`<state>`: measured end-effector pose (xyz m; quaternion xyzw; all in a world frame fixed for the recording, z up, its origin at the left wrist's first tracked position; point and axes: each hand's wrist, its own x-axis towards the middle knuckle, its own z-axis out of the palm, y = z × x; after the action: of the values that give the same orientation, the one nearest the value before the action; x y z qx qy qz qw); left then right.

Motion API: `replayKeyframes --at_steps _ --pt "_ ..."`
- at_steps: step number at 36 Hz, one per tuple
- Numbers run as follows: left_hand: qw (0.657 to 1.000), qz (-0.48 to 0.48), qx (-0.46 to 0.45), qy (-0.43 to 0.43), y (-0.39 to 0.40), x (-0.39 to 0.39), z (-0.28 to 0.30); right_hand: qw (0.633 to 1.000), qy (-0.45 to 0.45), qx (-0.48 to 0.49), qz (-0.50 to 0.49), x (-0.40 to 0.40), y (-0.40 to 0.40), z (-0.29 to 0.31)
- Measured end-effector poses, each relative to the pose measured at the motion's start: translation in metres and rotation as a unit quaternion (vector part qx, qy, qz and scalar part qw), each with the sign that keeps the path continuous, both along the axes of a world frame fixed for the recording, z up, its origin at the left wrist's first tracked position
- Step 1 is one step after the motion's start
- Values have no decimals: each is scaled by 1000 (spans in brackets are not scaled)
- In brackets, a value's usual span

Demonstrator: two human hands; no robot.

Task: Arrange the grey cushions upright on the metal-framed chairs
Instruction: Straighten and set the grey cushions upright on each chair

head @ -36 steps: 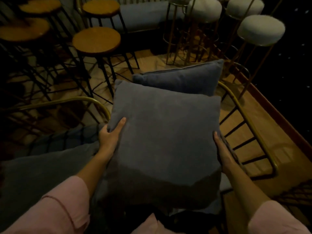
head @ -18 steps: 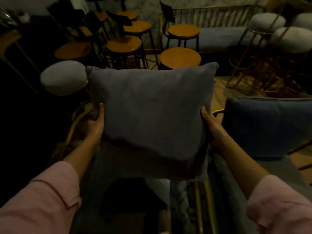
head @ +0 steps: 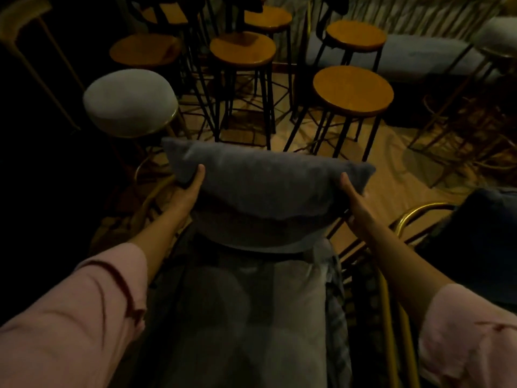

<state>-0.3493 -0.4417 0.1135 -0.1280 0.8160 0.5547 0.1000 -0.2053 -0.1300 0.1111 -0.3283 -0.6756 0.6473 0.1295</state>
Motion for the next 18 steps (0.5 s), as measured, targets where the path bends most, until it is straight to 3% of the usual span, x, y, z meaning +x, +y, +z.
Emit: replayKeyframes --at_steps 3,6,15,18 --pt "994 -17 35 -99 -8 -7 -36 996 -48 -76 1 -12 -2 -27" --pt "989 -24 61 -130 -15 -29 -65 990 -76 -119 -17 -28 -3 -45" --pt "997 21 -23 -75 -16 -30 -30 993 -60 62 -79 -43 -7 -30" --pt "994 11 -69 -82 -19 -38 -17 985 -104 114 -74 -47 -1 -18"
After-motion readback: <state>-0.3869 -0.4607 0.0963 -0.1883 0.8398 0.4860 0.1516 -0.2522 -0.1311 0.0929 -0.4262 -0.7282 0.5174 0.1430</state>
